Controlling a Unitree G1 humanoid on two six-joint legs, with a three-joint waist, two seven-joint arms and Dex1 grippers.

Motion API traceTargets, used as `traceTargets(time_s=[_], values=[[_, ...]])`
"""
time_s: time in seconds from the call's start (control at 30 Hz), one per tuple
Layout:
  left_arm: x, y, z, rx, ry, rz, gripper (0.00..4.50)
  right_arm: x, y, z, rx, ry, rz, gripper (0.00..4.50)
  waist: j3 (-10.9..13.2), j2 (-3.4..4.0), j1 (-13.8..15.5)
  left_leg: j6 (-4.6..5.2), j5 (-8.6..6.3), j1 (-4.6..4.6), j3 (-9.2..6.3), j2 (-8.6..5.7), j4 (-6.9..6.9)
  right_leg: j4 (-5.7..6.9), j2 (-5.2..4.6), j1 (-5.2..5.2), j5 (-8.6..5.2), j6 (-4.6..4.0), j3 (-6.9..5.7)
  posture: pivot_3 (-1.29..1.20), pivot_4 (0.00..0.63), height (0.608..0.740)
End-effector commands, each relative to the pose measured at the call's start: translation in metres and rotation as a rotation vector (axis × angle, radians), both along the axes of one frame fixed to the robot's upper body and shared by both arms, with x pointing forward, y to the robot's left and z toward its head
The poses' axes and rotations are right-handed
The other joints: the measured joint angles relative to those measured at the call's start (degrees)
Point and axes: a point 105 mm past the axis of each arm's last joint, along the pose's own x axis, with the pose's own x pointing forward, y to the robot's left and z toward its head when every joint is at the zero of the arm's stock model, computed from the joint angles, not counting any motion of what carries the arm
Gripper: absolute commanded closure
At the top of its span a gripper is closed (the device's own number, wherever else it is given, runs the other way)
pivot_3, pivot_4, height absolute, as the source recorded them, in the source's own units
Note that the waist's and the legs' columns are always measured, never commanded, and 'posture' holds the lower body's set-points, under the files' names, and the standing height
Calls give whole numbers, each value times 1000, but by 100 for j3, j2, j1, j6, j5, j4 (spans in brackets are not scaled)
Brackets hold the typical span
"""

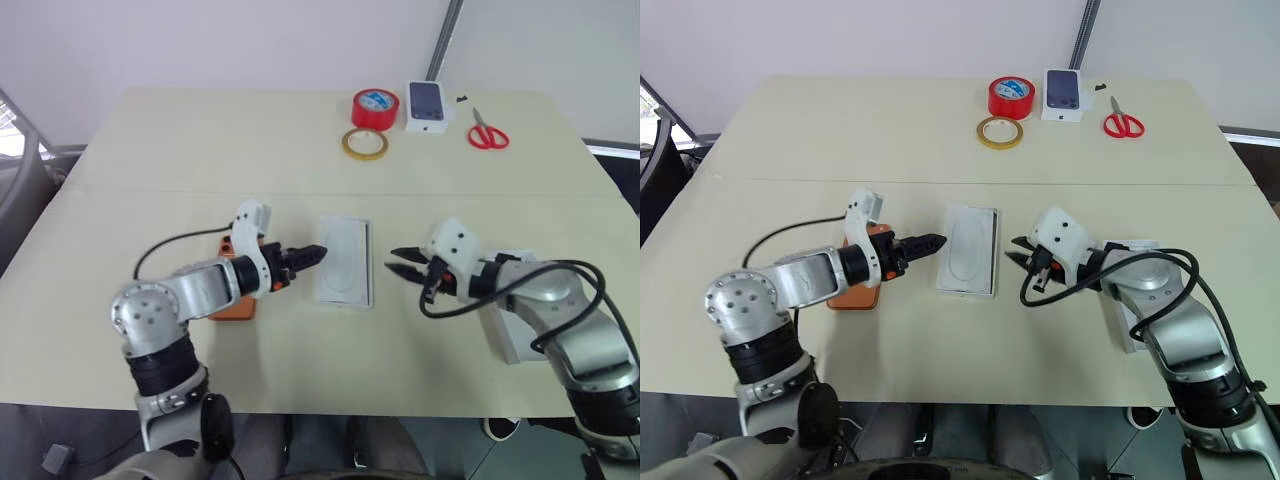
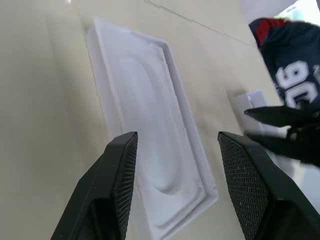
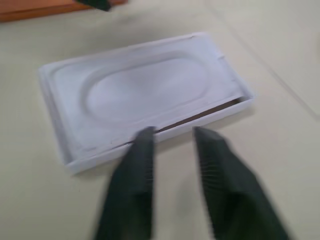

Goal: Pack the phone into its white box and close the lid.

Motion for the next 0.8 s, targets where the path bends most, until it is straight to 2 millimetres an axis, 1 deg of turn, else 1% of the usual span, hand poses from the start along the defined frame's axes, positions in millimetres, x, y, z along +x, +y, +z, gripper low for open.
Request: traceTargets(time_s=[0.03, 0.1, 0.2, 0.23, 0.33, 0.4, 0.5, 0.57, 0.67, 0.8], values=[[0, 9, 14, 168, -210, -32, 1822, 9, 7, 0, -10, -12, -40, 4482, 0, 0, -5, -1, 1, 0, 0, 0, -2, -1, 0, -1, 0, 0, 0, 0, 150, 740], [-1, 15, 11, 286, -332, -71, 1822, 15, 14, -4, -10, -11, -60, 4482, 0, 3, -67, -6, 4, 0, 2, 1, -8, -4, 1, -4, 0, -1, 2, 0, 150, 740], [-6, 20, 3, 343, -436, -149, 1822, 22, 25, -5, -10, -22, -82, 4482, 3, 10, -85, -13, 7, 3, 4, 0, -20, -5, -1, -5, -1, -3, 3, 0, 150, 740], [-8, 25, -3, 357, -451, -160, 1822, 25, 32, -5, -10, -28, -82, 4482, 3, 10, -85, -13, 7, 2, 4, 0, -20, -6, -2, -7, -2, -3, 3, 0, 150, 740], [-10, 42, -20, 398, -473, -180, 1822, 44, 56, -5, 2, -59, -123, 4482, 4, 12, -127, -12, 7, 3, 3, 2, -21, -6, -3, -9, -2, -4, 3, 0, 150, 740], [-11, 49, -23, 396, -489, -188, 1822, 53, 71, -6, -4, -66, -134, 4482, 5, 14, -122, -13, 8, 3, 5, 6, -30, -3, -1, -16, -2, -7, 4, 0, 150, 740], [-13, 55, -23, 376, -503, -205, 1822, 64, 84, -10, -35, -66, -158, 4482, 5, 13, -72, -11, 8, -6, 4, 3, -36, -5, -4, -26, -2, -7, 3, 0, 150, 740], [-16, 58, -23, 361, -505, -222, 1822, 70, 94, -13, -27, -54, -171, 4482, 5, 13, -99, -5, 4, -8, 8, -1, -33, -6, -11, -26, -2, -6, 4, 0, 150, 740], [-22, 59, -22, 342, -510, -247, 1822, 79, 96, -17, -67, -58, -221, 4482, 6, 14, -106, 25, -12, -8, 7, -2, -33, -3, -12, -27, -1, -6, 4, 0, 150, 740], [-26, 59, -23, 337, -508, -251, 1822, 80, 92, -20, -96, -56, -235, 4482, 6, 14, -122, 28, -13, -8, 8, -2, -33, 0, -12, -29, -1, -6, 4, 0, 150, 740]])
